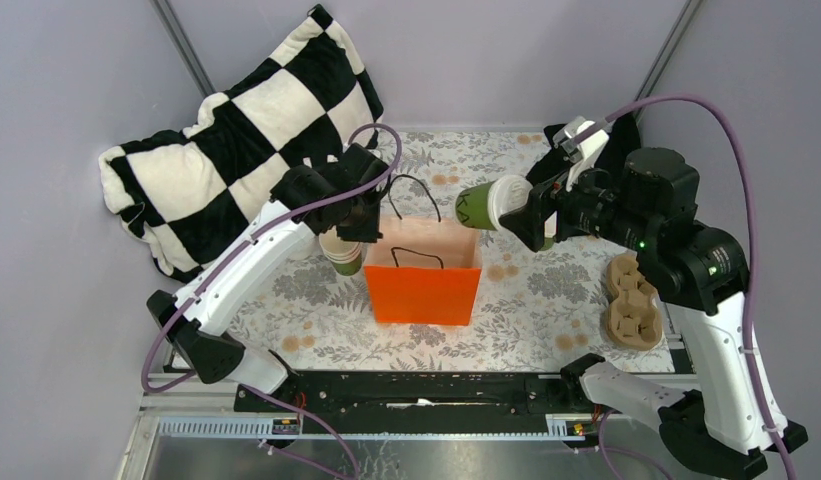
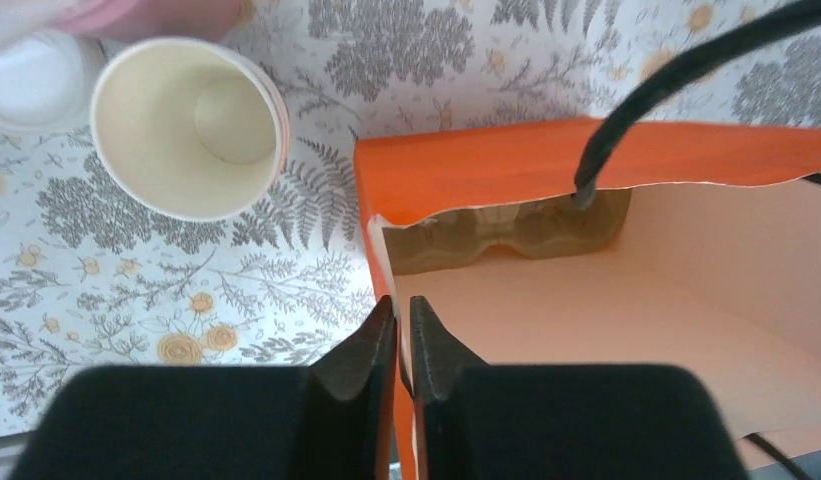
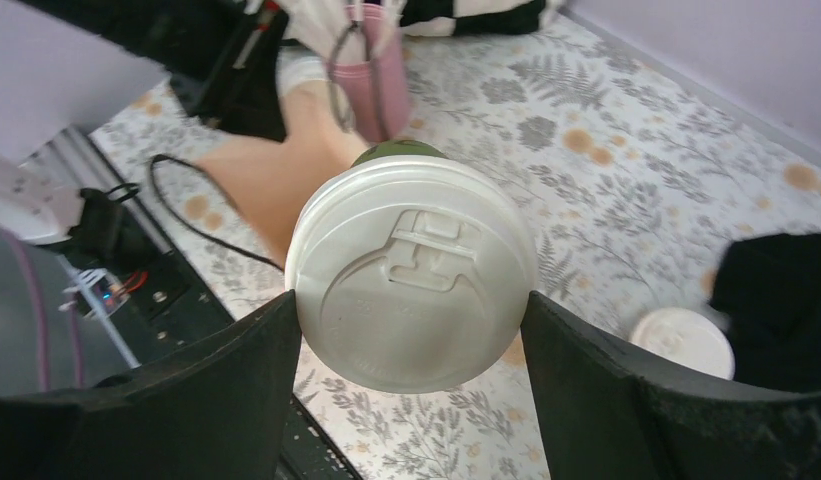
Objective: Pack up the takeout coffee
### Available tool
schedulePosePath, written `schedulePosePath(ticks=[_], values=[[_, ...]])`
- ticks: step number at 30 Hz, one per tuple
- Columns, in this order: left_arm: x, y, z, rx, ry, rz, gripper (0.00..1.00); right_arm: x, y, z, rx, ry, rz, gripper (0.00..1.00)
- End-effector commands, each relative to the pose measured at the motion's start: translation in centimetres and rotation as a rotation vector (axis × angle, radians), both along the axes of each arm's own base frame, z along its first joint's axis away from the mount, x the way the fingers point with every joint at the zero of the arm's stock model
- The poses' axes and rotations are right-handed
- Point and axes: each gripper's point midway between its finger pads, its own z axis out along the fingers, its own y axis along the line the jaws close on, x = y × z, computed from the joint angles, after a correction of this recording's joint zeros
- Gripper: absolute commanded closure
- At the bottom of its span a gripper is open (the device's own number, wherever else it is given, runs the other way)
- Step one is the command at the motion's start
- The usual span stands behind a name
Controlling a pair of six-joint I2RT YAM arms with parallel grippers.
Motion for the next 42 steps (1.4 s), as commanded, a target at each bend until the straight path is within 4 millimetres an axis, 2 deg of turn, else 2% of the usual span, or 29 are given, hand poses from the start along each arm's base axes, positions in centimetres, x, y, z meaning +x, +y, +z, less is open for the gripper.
schedulePosePath(ticks=[1, 5, 8, 18, 22, 28, 33, 35, 42], values=[[3.0, -1.2, 2.5, -0.019, -0.139, -0.013, 0.90, -1.4, 2.8, 2.0, 0.080, -0.012, 0.148, 0.39], [4.8, -2.0, 2.7, -0.004, -0.188, -0.040, 1.00, -1.1, 3.0, 1.9, 0.087, 0.005, 0.133, 0.39], [6.8, -3.0, 3.7, 0.000, -0.246, -0.052, 1.00, -0.4, 2.5, 2.0, 0.075, 0.003, 0.081, 0.39], [14.8, -7.3, 9.6, -0.080, -0.541, -0.004, 1.00, 1.4, 2.4, 3.1, 0.058, 0.003, 0.024, 0.41], [16.3, -7.5, 10.7, -0.108, -0.615, 0.037, 1.00, 2.1, 2.7, 2.9, 0.047, 0.016, 0.019, 0.43], [15.2, -6.5, 9.2, -0.194, -0.644, 0.090, 1.00, 2.3, 3.6, 1.0, 0.008, 0.057, 0.038, 0.44], [12.2, -5.5, 7.1, -0.312, -0.657, 0.080, 1.00, 2.0, 4.8, -0.9, -0.076, 0.072, 0.071, 0.45], [10.9, -4.7, 5.6, -0.338, -0.654, 0.084, 1.00, 1.8, 5.2, -1.3, -0.102, 0.073, 0.080, 0.45], [7.6, -2.6, 5.1, -0.431, -0.651, 0.121, 1.00, 0.3, 6.4, -3.0, -0.167, 0.117, 0.145, 0.46]])
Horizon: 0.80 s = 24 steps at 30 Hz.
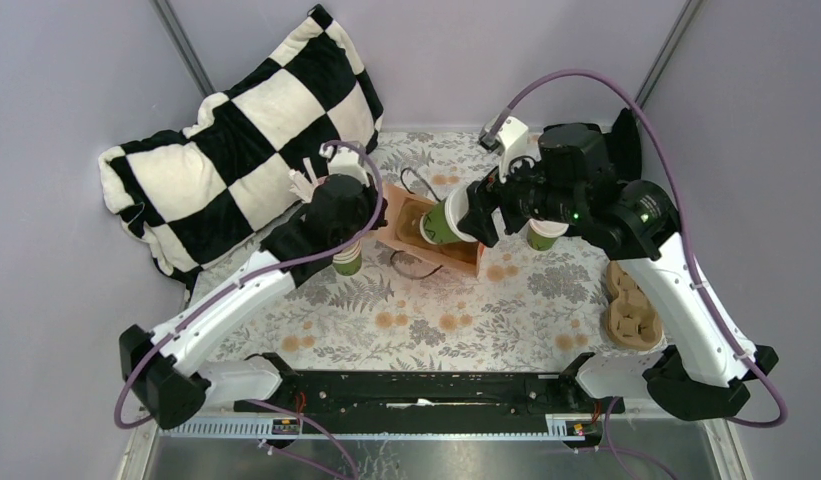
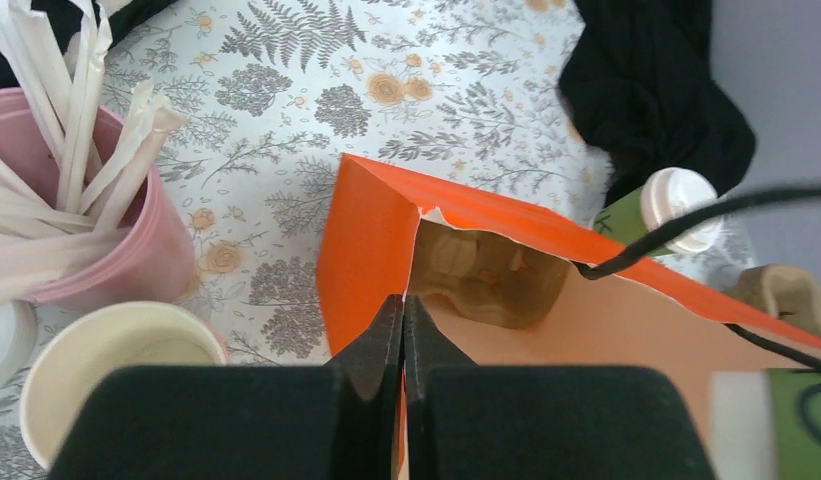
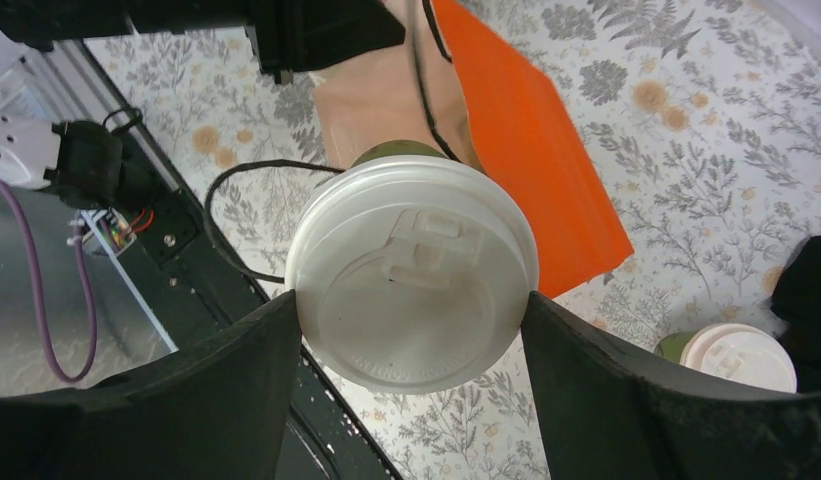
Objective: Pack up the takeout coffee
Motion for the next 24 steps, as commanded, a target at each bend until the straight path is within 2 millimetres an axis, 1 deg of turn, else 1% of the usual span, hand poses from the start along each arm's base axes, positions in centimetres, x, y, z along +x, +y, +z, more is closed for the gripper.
schedulePosePath(ticks=[1, 6, 8, 10, 13, 17, 20, 22, 24], values=[[-0.9, -0.4, 2.8, -0.177, -0.074, -0.004, 1.00, -1.1, 0.2, -0.7, -0.062, -0.011, 0.036, 0.47], [-2.9, -0.7, 1.4, -0.228, -0.033, -0.027, 1.00, -2.5, 0.9, -2.0, -0.115, -0.029, 0.075, 0.48], [-3.8, -1.1, 0.9, -0.231, -0.023, -0.049, 1.00, -3.0, 1.2, -3.4, -0.149, -0.040, 0.096, 0.48], [-4.3, -1.0, 0.3, -0.224, -0.017, -0.061, 1.00, -3.3, 1.6, -4.7, -0.192, -0.057, 0.116, 0.48], [-5.0, -0.9, -0.3, -0.223, -0.017, -0.086, 1.00, -3.0, 2.2, -6.0, -0.276, -0.118, 0.122, 0.48], [-5.8, -0.5, -0.6, -0.218, -0.020, -0.102, 1.00, -3.2, 2.6, -6.1, -0.338, -0.174, 0.125, 0.49], [-6.3, -0.3, -1.2, -0.231, 0.001, -0.101, 1.00, -3.1, 2.1, -6.3, -0.381, -0.229, 0.102, 0.49], [-6.7, -0.5, -1.7, -0.242, 0.027, -0.110, 1.00, -2.8, 1.7, -5.9, -0.393, -0.266, 0.081, 0.48], [-6.9, -0.8, -2.3, -0.239, 0.050, -0.114, 1.00, -2.7, 1.4, -4.9, -0.392, -0.296, 0.068, 0.48]])
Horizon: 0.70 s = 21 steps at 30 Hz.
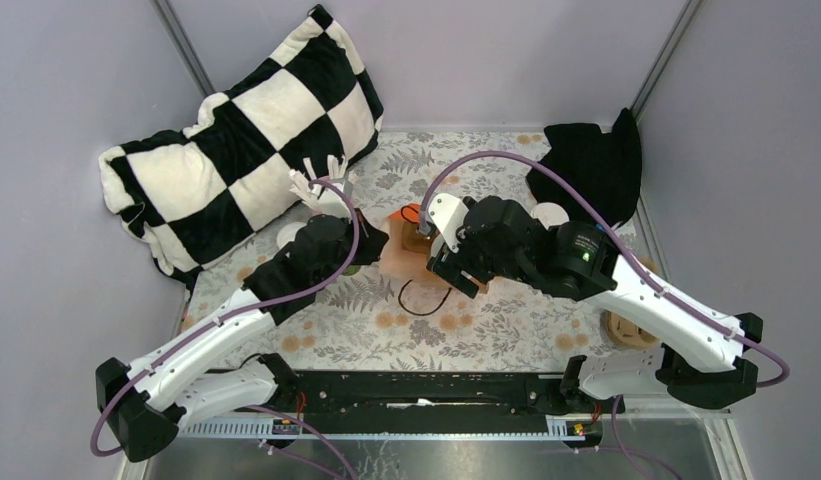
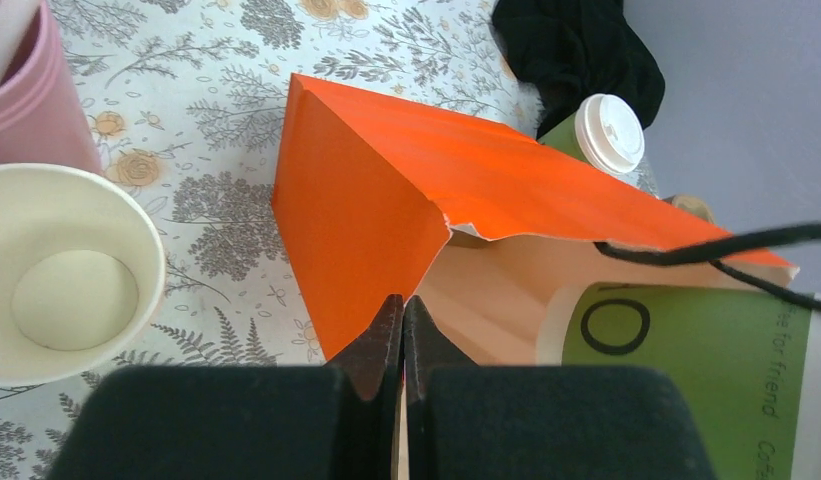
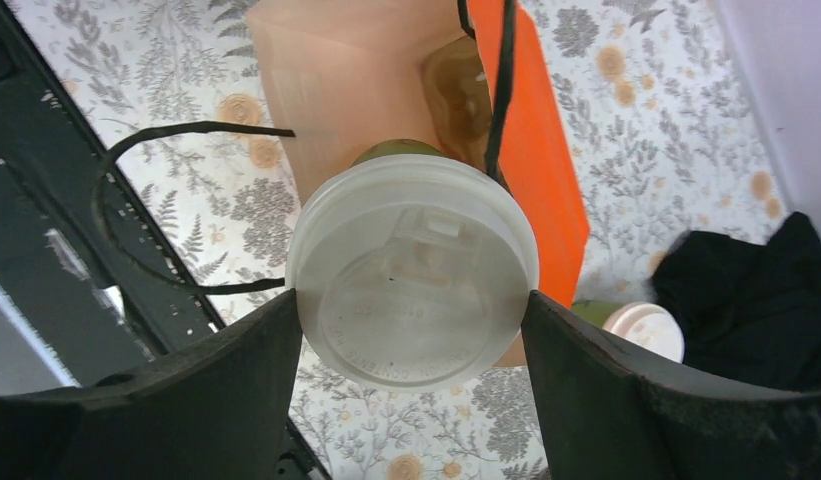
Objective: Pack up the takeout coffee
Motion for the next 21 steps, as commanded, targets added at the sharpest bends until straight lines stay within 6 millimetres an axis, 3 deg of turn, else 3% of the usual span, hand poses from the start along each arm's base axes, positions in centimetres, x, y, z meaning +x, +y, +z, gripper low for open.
schedulePosePath(ticks=[1, 4, 9, 15, 21], values=[[-0.7, -0.9, 0.2, -0.049, 0.020, -0.026, 1.00, 1.5, -1.2, 3.2, 0.014, -0.159, -0.047, 0.48], [-0.9, -0.9, -0.2, -0.030, 0.036, -0.028, 1.00, 1.6, -1.9, 3.6, -0.014, -0.197, -0.021, 0.48], [-1.3, -1.1, 0.3, -0.041, 0.059, -0.041, 1.00, 1.8, -2.4, 1.6, -0.105, -0.246, 0.052, 0.48], [-1.3, -1.0, 0.1, -0.041, 0.110, -0.014, 1.00, 1.8, -1.7, 0.6, -0.117, -0.338, 0.181, 0.48], [-1.6, -0.6, 0.1, -0.036, 0.103, -0.013, 1.00, 2.0, -0.9, -1.7, -0.189, -0.380, 0.286, 0.48]])
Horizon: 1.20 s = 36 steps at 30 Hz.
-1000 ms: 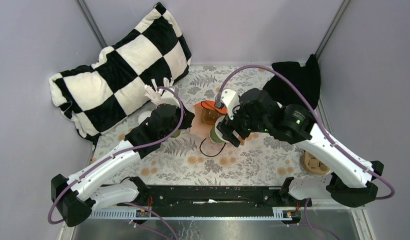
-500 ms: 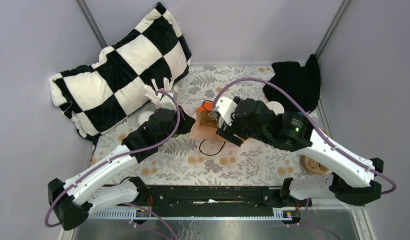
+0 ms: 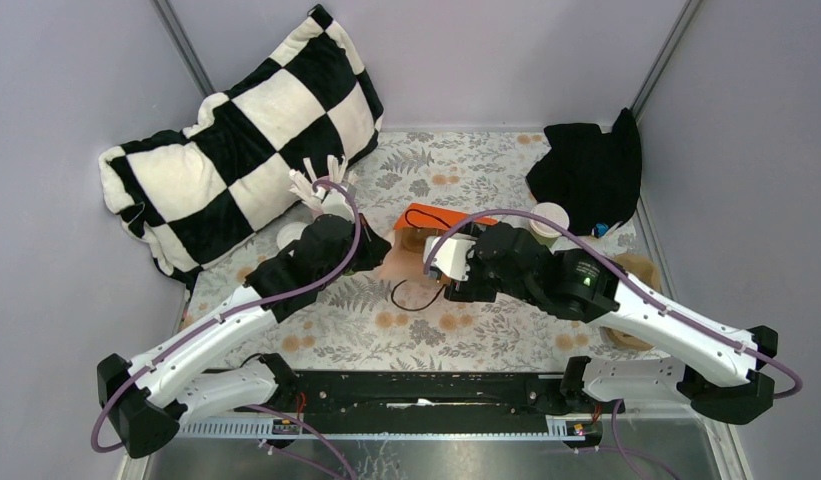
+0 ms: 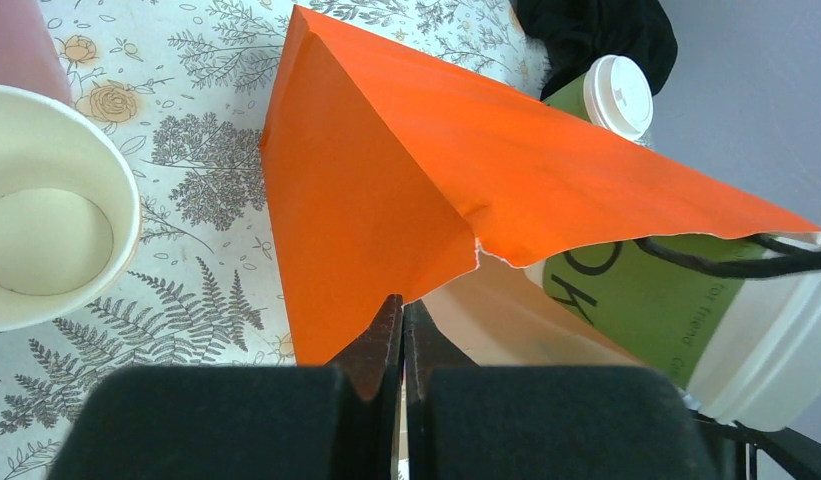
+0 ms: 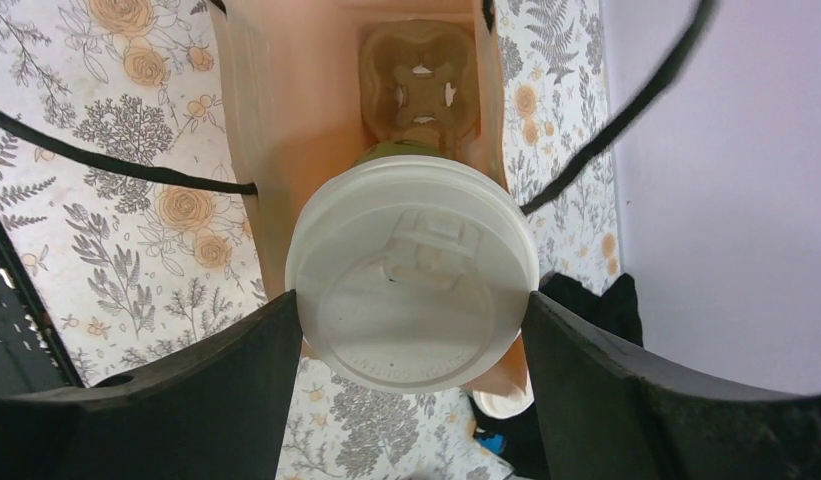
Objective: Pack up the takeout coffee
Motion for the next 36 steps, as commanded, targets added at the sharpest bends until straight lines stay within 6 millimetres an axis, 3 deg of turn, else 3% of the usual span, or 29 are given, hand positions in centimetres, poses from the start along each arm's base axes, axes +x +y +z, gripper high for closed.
schedulePosePath(ticks=[1, 11, 19, 24, 36], values=[[-0.2, 0.2, 1.4, -0.023, -0.017, 0.007, 1.00, 0.5, 2.0, 0.7, 0.011, -0.089, 0.114, 0.48], [1.0, -1.1, 4.0, -0.062, -0.100, -0.019, 1.00, 0.5, 2.9, -2.0, -0.031, -0.083, 0.171, 0.48], [0.5, -0.5, 3.1, -0.071, -0.110, -0.016, 1.00, 2.8, 3.0, -2.7, -0.167, -0.187, 0.164, 0.48], [0.9, -1.1, 4.3, -0.077, -0.131, -0.029, 1.00, 2.5, 3.5, -3.6, -0.189, -0.156, 0.189, 0.48], [0.2, -1.5, 2.7, -0.095, -0.109, -0.063, 1.00, 3.7, 5.3, -6.7, -0.187, -0.100, 0.107, 0.48]])
